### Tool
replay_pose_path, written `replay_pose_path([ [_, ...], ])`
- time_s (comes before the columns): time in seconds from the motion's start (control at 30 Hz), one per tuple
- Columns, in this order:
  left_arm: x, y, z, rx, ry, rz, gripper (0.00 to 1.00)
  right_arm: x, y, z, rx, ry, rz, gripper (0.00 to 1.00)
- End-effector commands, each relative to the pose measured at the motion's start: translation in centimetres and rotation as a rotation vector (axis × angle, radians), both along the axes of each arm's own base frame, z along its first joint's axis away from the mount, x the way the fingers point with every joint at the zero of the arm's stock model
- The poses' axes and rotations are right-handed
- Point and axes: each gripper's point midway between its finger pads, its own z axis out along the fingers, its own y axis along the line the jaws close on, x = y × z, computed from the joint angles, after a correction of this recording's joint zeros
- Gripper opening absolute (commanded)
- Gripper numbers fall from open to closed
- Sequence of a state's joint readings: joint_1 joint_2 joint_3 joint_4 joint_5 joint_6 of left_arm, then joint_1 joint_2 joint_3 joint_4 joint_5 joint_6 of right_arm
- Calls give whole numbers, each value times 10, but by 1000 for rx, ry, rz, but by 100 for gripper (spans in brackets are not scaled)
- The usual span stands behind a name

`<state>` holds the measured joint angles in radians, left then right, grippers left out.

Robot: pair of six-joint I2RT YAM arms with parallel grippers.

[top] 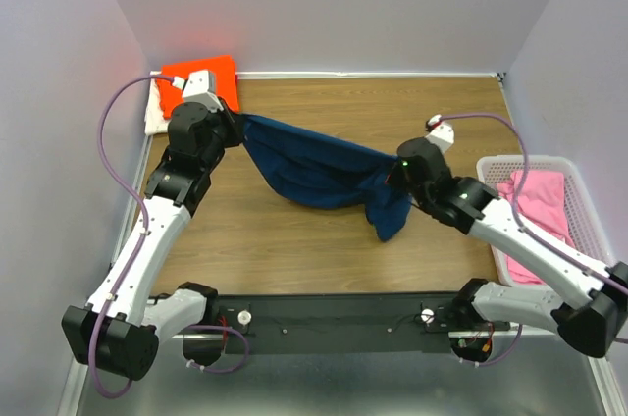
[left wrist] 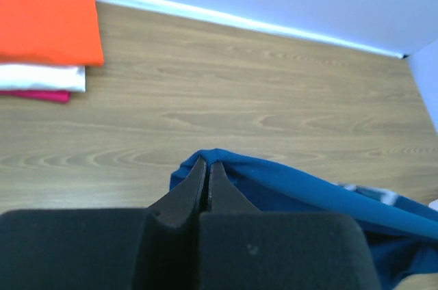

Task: Fold and stack the t-shirts
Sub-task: Flatten the tshirt out

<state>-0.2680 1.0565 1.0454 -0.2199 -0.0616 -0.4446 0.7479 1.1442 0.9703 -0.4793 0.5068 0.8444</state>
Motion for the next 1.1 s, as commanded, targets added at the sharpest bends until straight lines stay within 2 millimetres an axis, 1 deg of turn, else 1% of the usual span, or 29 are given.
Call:
replay_pose_path([
  [0.0, -6, 22, 52, 4, -123, 53, 0, -22, -60, 25, -196, -10, -98, 2],
  [0.03, -7, 24, 58, 4, -134, 59, 0, -23, -64, 41, -179, -42, -106, 4],
  [0.07, -9, 27, 67, 1, -153, 67, 0, -25, -67, 46, -183, -49, -106, 4],
  [0.17, -11, 36, 82, 7, -179, 87, 0, -29, -68, 58, -187, -58, -73, 8],
  [0.2, -11, 37, 85, 4, -183, 86, 0, -30, -70, 60, -202, -63, -67, 12],
  [0.3, -9, 39, 92, -2, -194, 87, 0, -23, -77, 78, -229, -107, -110, 15],
  [0.33, -8, 40, 95, -6, -203, 87, 0, -20, -79, 87, -238, -126, -125, 15],
  [0.37, 0, 40, 100, -15, -214, 92, 0, -15, -79, 95, -244, -143, -139, 13],
  [0.4, 4, 42, 103, -26, -217, 104, 0, -2, -74, 114, -263, -184, -141, 9],
  [0.43, 18, 41, 99, -41, -202, 110, 0, 10, -75, 120, -281, -189, -157, 1],
  [0.47, 24, 43, 109, -86, -217, 111, 0, 21, -74, 127, -292, -199, -160, 0],
  [0.5, 32, 41, 113, -111, -227, 102, 0, 41, -61, 119, -305, -171, -116, 1],
  [0.53, 39, 36, 119, -140, -248, 79, 0, 64, -72, 141, -277, -212, -142, 0],
  [0.57, 53, 28, 121, -158, -237, 38, 0, 77, -58, 143, -222, -207, -57, 1],
  [0.6, 61, 25, 125, -173, -239, 25, 0, 100, -52, 149, -204, -222, -35, 0],
  [0.63, 78, 23, 115, -172, -211, 22, 0, 117, -63, 156, -190, -233, -48, 0],
  [0.67, 84, 23, 134, -177, -245, 23, 0, 131, -60, 157, -178, -235, -24, 0],
  [0.7, 93, 26, 137, -175, -252, 33, 0, 153, -60, 143, -208, -202, -16, 0],
  [0.73, 101, 28, 141, -171, -262, 38, 0, 173, -72, 172, -194, -261, -48, 0],
  [0.77, 121, 29, 130, -164, -233, 47, 0, 185, -73, 178, -191, -273, -48, 0],
  [0.8, 128, 33, 155, -169, -283, 49, 0, 198, -71, 189, -170, -300, -28, 0],
  [0.83, 137, 39, 160, -178, -294, 51, 0, 212, -73, 193, -170, -311, -25, 0],
  [0.87, 150, 37, 179, -183, -338, 12, 0, 231, -75, 216, -149, -368, -25, 0],
  [0.9, 155, 39, 189, -192, -356, -3, 0, 238, -77, 225, -144, -391, -31, 0],
  [0.93, 158, 40, 201, -205, -378, -24, 0, 242, -78, 238, -141, -424, -35, 0],
  [0.97, 168, 46, 202, -204, -380, -47, 0, 243, -80, 257, -135, -470, -45, 0],
  [1.0, 158, 49, 242, -197, -463, -58, 0, 241, -83, 289, -132, -545, -59, 1],
  [1.03, 157, 54, 253, -191, -486, -53, 0, 237, -88, 307, -133, -586, -72, 0],
  [1.07, 151, 62, 272, -181, -526, -50, 0, 234, -90, 319, -135, -616, -82, 0],
])
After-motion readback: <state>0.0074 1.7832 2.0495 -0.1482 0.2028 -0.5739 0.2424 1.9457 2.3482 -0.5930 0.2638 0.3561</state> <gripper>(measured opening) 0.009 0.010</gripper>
